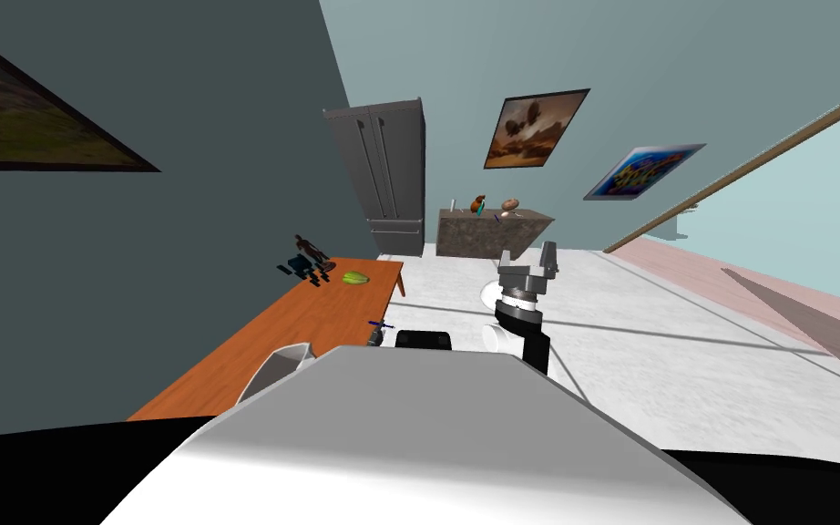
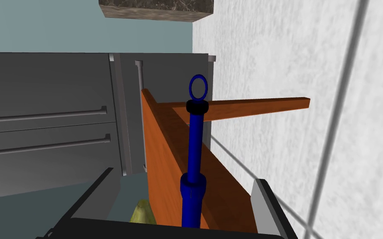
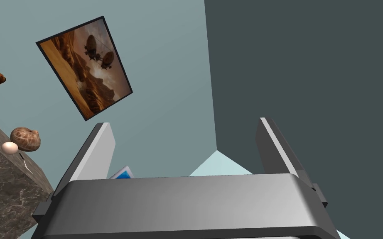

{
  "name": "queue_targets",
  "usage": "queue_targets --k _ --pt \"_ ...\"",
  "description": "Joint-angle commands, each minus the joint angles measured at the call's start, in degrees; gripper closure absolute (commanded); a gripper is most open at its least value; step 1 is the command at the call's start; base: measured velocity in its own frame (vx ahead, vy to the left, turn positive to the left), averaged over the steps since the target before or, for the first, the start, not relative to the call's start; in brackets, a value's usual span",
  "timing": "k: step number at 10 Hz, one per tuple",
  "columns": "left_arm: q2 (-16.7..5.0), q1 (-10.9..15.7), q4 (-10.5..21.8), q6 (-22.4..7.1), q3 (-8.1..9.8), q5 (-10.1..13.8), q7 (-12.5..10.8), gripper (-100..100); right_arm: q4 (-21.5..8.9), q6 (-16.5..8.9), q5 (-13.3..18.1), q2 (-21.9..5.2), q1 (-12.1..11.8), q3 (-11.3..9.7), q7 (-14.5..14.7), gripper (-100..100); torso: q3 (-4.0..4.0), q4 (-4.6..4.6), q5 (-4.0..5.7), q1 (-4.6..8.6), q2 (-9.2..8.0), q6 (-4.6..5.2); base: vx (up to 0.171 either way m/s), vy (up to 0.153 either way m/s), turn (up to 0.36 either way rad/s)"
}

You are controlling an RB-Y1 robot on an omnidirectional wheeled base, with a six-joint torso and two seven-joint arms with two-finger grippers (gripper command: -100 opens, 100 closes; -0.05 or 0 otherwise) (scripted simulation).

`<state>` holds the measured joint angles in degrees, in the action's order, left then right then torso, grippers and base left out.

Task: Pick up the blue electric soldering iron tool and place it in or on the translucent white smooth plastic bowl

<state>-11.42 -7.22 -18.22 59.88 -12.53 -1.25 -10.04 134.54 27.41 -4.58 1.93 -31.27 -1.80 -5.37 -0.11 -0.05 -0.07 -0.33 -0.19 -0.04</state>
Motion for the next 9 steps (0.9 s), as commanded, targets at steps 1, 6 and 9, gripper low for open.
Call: queue_targets --k 1,6,9 --pt "-0.23 -1.73 -2.86 -2.15 0.04 -0.12 0.16 -100 0.0 0.0 0.0 0.0 0.0 0.0 0.0 0 0.0 0.0 0.0 0.0 0.0 0.0 -0.018 0.04 0.002" --pt "3.13 0.46 -4.04 -4.35 2.22 -0.09 3.06 -100 0.0 0.0 0.0 0.0 0.0 0.0 0.0 0 0.02 0.01 0.02 0.05 0.03 0.01 -0.025 0.044 -0.034" --pt "6.49 2.65 -2.74 -6.56 4.4 -0.06 5.97 -100 0.0 0.0 0.0 0.0 0.0 0.0 0.0 0 0.04 0.02 0.03 0.16 0.07 0.01 -0.048 0.068 -0.037"
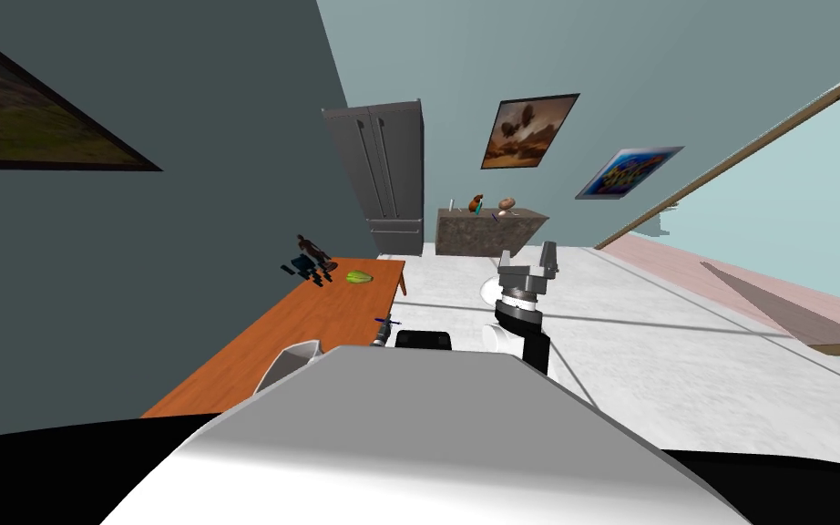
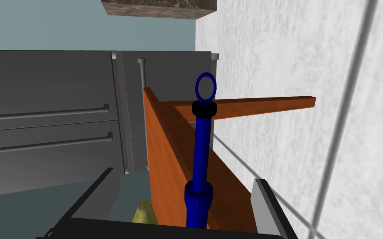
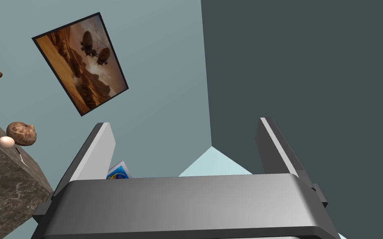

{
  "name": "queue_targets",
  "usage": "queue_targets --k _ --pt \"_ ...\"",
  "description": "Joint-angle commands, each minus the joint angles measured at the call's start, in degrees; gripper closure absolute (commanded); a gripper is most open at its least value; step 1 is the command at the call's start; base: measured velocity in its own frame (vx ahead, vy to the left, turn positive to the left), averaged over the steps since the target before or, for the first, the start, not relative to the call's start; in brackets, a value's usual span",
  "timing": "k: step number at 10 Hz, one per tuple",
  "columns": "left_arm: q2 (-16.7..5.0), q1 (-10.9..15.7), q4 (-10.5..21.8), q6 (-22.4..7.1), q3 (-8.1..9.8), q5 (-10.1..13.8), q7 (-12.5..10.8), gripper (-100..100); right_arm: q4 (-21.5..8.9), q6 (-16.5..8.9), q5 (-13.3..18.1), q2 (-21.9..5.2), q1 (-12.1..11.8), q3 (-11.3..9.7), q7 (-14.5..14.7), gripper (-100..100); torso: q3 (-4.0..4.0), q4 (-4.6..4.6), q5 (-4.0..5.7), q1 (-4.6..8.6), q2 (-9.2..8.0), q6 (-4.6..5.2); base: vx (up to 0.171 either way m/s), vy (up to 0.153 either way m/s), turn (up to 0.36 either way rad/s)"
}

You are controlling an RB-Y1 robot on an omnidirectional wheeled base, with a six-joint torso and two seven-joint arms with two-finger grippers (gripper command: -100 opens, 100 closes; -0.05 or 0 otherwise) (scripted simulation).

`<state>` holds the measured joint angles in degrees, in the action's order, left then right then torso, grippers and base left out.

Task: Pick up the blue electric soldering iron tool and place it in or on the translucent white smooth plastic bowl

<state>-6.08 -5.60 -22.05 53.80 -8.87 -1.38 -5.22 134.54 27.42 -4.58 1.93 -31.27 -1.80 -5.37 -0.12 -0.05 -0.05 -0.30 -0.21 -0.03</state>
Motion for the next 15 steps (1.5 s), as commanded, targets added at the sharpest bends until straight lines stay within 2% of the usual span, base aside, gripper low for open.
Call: queue_targets --k 1,3,4,5,7,8,11,13,14,15 --pt "2.84 2.12 1.38 -1.59 1.82 0.08 2.61 -100 0.0 0.0 0.0 0.0 0.0 0.0 0.0 0 0.0 0.0 0.0 0.0 0.0 0.0 -0.077 0.138 -0.119" --pt "2.84 2.12 1.38 -1.59 1.82 0.08 2.61 -100 0.0 0.0 0.0 0.0 0.0 0.0 0.0 0 0.01 0.0 -0.02 -0.04 0.02 -0.01 -0.04 0.062 -0.013" --pt "4.52 3.22 1.68 -2.69 2.91 0.1 4.06 -100 0.0 0.0 0.0 0.0 -0.01 0.0 0.0 0 0.07 0.02 0.03 0.17 0.13 -0.01 -0.027 0.031 -0.043" --pt "4.52 1.9 -2.7 -2.69 2.91 0.1 4.06 -100 0.0 0.0 0.0 0.01 -0.01 0.0 0.0 0 0.07 0.02 0.04 0.21 0.12 -0.01 -0.032 0.042 -0.032" --pt "4.52 3.22 -2.99 -2.69 2.91 0.1 4.06 -100 0.0 0.0 0.0 0.01 -0.01 0.0 0.0 0 0.1 0.03 0.05 0.23 0.2 -0.01 -0.01 0.018 -0.001" --pt "4.52 3.22 -1.11 -2.69 2.91 0.1 4.06 -100 0.0 0.0 0.0 0.01 -0.01 0.0 0.0 0 0.14 0.05 0.06 0.29 0.25 -0.01 0.0 0.0 0.0" --pt "4.52 3.22 1.42 -2.69 2.91 0.1 4.06 -100 0.0 0.0 0.0 0.01 -0.01 -0.01 0.0 0 0.15 0.06 0.07 0.34 0.26 -0.01 0.001 -0.002 0.001" --pt "7.88 5.41 2.27 -4.9 5.09 0.12 6.97 -100 0.0 0.0 0.0 0.0 0.0 0.0 0.0 0 0.09 0.04 0.04 0.21 0.15 0.0 -0.058 0.075 -0.08" --pt "6.81 4.87 1.76 -4.41 4.43 0.11 5.83 -100 0.0 0.0 0.0 0.0 0.0 0.0 0.0 0 0.02 0.01 0.0 -0.01 0.03 0.0 -0.037 0.056 -0.029" --pt "6.95 5.05 1.91 -4.61 4.55 0.12 6.09 100 0.0 0.0 0.0 0.0 -0.01 0.0 0.0 0 0.05 0.02 0.02 0.11 0.1 -0.02 -0.006 0.009 0.003"
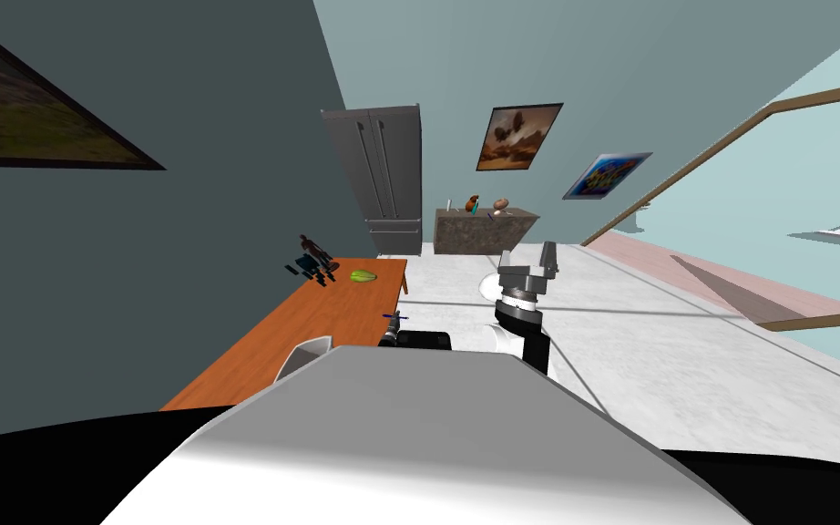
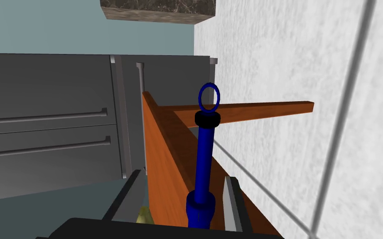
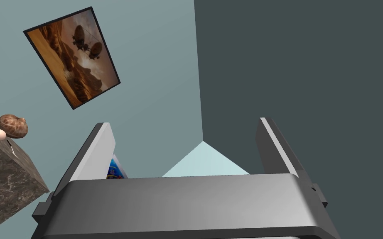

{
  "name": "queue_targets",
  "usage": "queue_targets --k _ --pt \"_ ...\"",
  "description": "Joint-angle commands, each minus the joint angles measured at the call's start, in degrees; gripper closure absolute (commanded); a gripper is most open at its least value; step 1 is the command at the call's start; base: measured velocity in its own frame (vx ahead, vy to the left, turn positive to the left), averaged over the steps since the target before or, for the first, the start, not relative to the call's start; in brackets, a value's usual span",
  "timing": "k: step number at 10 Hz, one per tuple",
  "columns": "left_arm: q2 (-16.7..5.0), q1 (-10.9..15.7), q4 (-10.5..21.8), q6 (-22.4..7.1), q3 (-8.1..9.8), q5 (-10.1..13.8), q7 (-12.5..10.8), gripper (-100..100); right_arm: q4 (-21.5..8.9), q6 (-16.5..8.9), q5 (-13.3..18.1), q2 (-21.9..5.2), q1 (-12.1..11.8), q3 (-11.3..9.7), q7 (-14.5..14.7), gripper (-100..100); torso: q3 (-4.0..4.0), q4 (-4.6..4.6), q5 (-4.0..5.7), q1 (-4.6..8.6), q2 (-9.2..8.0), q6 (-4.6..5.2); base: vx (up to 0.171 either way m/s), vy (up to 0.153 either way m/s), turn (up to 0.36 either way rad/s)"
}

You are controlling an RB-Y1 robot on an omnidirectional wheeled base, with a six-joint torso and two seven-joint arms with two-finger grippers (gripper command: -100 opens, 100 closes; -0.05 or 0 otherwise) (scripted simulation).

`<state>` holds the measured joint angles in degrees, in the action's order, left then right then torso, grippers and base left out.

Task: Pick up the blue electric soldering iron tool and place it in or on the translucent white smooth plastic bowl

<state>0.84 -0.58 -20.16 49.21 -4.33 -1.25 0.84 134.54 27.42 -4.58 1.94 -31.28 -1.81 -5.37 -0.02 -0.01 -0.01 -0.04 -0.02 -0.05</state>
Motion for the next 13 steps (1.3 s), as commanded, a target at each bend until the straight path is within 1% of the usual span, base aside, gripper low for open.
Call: queue_targets --k 1,4,5,6,7,8,10,11,13 --pt "0.0 0.0 0.0 0.0 0.0 0.0 0.0 100 0.0 0.0 0.0 0.0 0.0 0.0 0.0 0 0.0 0.0 0.0 0.0 0.0 0.0 0.0 0.0 0.0" --pt "0.0 0.01 0.0 0.0 0.0 -0.01 0.01 100 0.0 0.0 0.0 0.0 0.0 0.0 0.0 0 0.03 0.02 0.01 0.07 0.05 -0.01 0.0 0.0 0.0" --pt "0.0 0.01 -0.01 0.0 0.0 -0.01 0.01 0 0.0 0.0 0.0 0.0 0.0 0.0 0.0 0 0.04 0.02 0.01 0.07 0.06 -0.01 0.0 0.0 0.0" --pt "-2.41 -1.8 -0.22 1.9 -1.62 -0.03 -2.0 100 0.0 0.0 0.0 0.0 0.0 0.0 0.0 0 0.04 0.02 0.01 0.07 0.06 -0.01 0.06 -0.078 0.11" --pt "-2.41 -1.8 -3.22 1.4 -1.62 -0.03 -2.0 100 0.0 0.0 0.0 0.01 -0.01 0.0 0.0 0 0.1 0.06 0.07 0.29 0.16 -0.08 0.068 -0.094 0.118" --pt "-2.41 -1.8 -3.08 1.9 -1.62 -0.03 -2.0 100 0.0 0.0 0.0 0.01 -0.01 -0.01 0.0 0 0.15 0.01 0.07 0.39 0.3 0.02 0.04 -0.053 -0.014" --pt "-2.41 -1.8 -0.22 1.9 -1.62 -0.03 -2.0 100 0.0 0.0 0.0 0.0 0.0 0.0 0.0 0 0.09 0.04 0.02 0.18 0.15 0.0 0.008 -0.008 -0.015" --pt "-4.09 -2.9 -0.51 3.0 -2.71 -0.04 -3.45 100 0.0 0.0 0.0 0.0 0.0 0.0 0.0 0 0.06 0.06 0.0 0.08 0.07 -0.03 0.022 -0.042 0.056" --pt "-7.45 -5.09 -1.1 5.21 -4.89 -0.07 -6.36 100 0.0 0.0 0.0 0.01 -0.01 0.0 0.0 0 0.15 0.07 0.07 0.34 0.24 -0.05 0.082 -0.111 0.1"
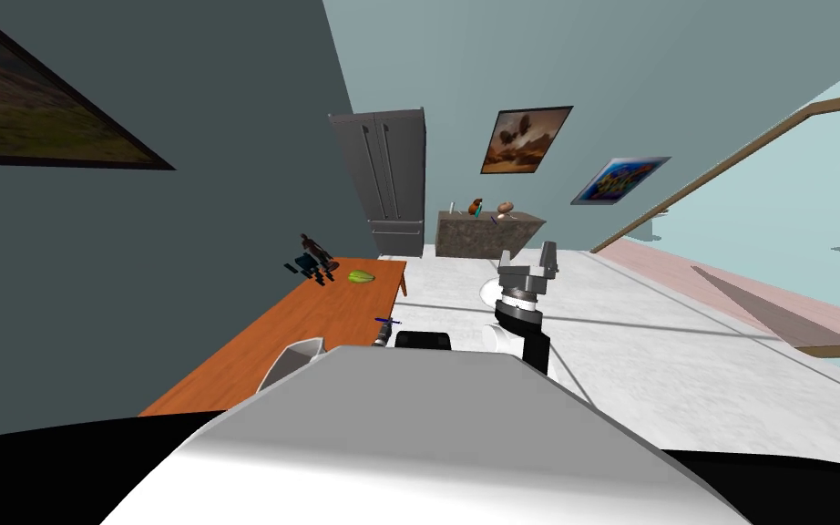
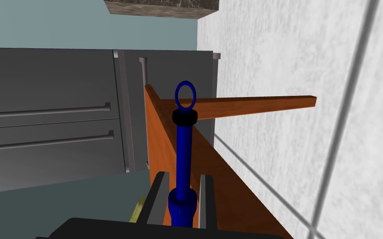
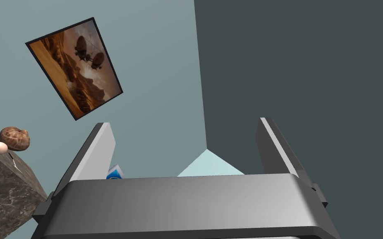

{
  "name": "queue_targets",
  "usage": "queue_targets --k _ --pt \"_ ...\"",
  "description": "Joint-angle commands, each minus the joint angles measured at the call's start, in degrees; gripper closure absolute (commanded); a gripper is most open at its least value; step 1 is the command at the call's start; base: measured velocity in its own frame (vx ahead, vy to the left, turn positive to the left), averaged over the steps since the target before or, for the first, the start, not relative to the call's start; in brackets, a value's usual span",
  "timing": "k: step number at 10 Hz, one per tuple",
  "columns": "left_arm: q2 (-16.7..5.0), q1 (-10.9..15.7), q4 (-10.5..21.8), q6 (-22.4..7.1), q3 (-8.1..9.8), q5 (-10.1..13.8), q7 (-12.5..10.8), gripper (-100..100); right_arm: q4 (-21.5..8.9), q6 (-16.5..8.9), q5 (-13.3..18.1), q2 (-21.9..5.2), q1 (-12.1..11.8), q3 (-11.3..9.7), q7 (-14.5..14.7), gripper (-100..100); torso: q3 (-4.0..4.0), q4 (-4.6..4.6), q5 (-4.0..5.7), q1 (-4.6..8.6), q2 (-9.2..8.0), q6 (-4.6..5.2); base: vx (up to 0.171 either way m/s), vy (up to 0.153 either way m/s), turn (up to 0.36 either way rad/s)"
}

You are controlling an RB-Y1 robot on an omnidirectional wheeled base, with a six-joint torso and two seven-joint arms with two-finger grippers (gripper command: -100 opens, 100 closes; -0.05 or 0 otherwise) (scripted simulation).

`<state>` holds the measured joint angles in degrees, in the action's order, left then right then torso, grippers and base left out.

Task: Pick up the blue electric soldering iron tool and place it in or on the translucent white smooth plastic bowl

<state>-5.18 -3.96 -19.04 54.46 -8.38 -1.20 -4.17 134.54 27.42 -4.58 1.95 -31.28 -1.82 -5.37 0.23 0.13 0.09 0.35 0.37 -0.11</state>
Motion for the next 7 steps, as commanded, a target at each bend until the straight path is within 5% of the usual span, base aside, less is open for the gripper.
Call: queue_targets --k 1,4,6,7 --pt "-1.43 -1.71 -2.21 -0.04 -0.84 -0.13 -1.35 100 0.0 0.0 0.0 0.0 0.0 0.0 0.0 0 0.0 0.0 0.0 0.0 0.0 0.0 0.058 -0.107 0.026" --pt "-1.43 -1.71 -2.21 -0.04 -0.84 -0.13 -1.35 100 0.0 0.0 0.0 -0.01 0.01 0.01 0.0 0 -0.11 -0.03 -0.07 -0.45 -0.22 0.0 0.003 -0.013 -0.005" --pt "-4.79 -3.91 -2.8 2.17 -3.02 -0.16 -4.25 100 0.0 0.0 0.0 -0.01 0.0 0.01 0.0 0 -0.09 -0.03 -0.06 -0.42 -0.15 -0.02 0.058 -0.068 0.082" --pt "-4.79 -4.41 -8.04 0.45 -3.02 -0.16 -4.25 100 0.0 0.0 0.0 -0.01 0.0 0.01 0.0 0 -0.04 -0.02 -0.01 -0.18 -0.06 -0.03 0.049 -0.093 0.054"
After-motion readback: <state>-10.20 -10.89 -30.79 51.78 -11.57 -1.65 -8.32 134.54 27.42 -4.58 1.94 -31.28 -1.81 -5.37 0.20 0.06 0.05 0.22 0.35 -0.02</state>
